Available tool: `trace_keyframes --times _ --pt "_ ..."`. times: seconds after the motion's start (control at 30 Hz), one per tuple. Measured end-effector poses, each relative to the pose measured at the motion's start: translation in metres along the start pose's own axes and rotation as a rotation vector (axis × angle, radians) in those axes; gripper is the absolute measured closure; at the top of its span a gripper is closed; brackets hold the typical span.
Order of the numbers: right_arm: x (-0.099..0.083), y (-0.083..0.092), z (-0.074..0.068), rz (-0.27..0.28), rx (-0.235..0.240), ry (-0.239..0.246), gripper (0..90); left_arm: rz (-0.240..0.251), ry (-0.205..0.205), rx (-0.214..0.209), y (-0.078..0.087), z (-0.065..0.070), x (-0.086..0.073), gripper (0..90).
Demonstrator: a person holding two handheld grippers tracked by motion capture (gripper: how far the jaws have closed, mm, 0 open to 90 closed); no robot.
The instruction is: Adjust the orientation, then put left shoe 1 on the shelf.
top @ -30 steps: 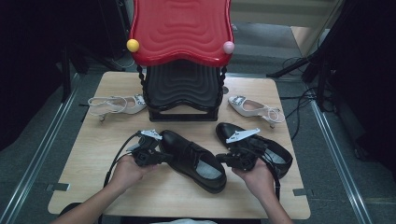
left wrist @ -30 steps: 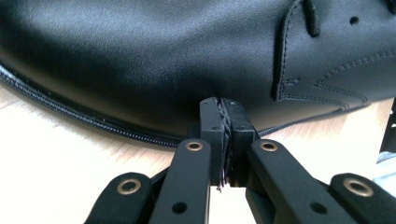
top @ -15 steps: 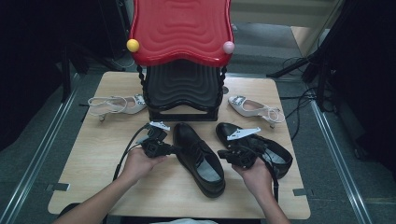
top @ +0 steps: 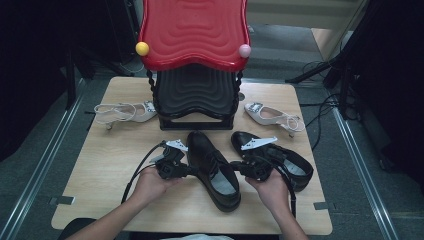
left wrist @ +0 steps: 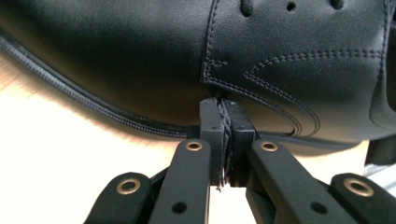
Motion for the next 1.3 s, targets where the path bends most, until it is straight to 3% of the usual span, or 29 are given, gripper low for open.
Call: trace_keyframes --times 0.33,0.4,0.47,0.5,0.57,0.63,0.8,0.87,0.97,1.1,1.3 --pt "-0.004 0.003 0.003 0.001 -0.011 -0.001 90.0 0.024 0.018 -0.020 -0.005 -0.005 0.007 89.3" --pt "-0.004 0.004 0.005 -0.001 -0.005 -0.001 89.3 0.012 0.014 -0.037 0.002 -0.006 0.007 83.8" --pt "-0.004 0.006 0.006 0.008 -0.011 0.001 87.0 -0.016 -0.016 -0.028 0.007 -0.005 0.007 77.9" --pt "-0.004 0.007 0.007 0.007 -0.009 0.002 86.9 -0.019 -0.047 -0.040 0.011 -0.002 0.008 76.3" --pt "-0.004 0.009 0.009 0.012 -0.011 -0.005 85.6 0.000 -0.069 -0.058 0.018 0.002 0.010 72.9" --pt "-0.004 0.012 0.011 0.014 -0.005 -0.019 83.3 0.010 -0.059 -0.099 0.024 0.006 0.012 68.7" --pt "-0.004 0.019 0.011 0.029 0.012 -0.048 74.8 0.029 -0.072 -0.111 0.035 0.010 0.014 61.9" --pt "-0.003 0.023 0.009 0.036 0.024 -0.061 69.9 0.042 -0.066 -0.136 0.041 0.011 0.017 60.4" --pt "-0.001 0.026 0.006 0.022 0.034 -0.098 64.2 0.052 -0.076 -0.132 0.049 0.009 0.019 58.1" --pt "0.004 0.031 -0.002 0.034 0.054 -0.081 64.3 0.045 -0.080 -0.120 0.058 0.007 0.023 53.2" --pt "0.013 0.043 -0.018 0.039 0.074 -0.082 62.1 0.074 -0.092 -0.122 0.075 0.007 0.034 51.3"
Point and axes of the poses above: each handheld gripper's, and its own axes: y roughly backward along the jaws, x roughly out of its top, z roughly to its right, the point moved 6 cm from there along -y, roughly forward along the jaws, and after that the axes turned 7 degrees about -x, right-handed, at the moved point
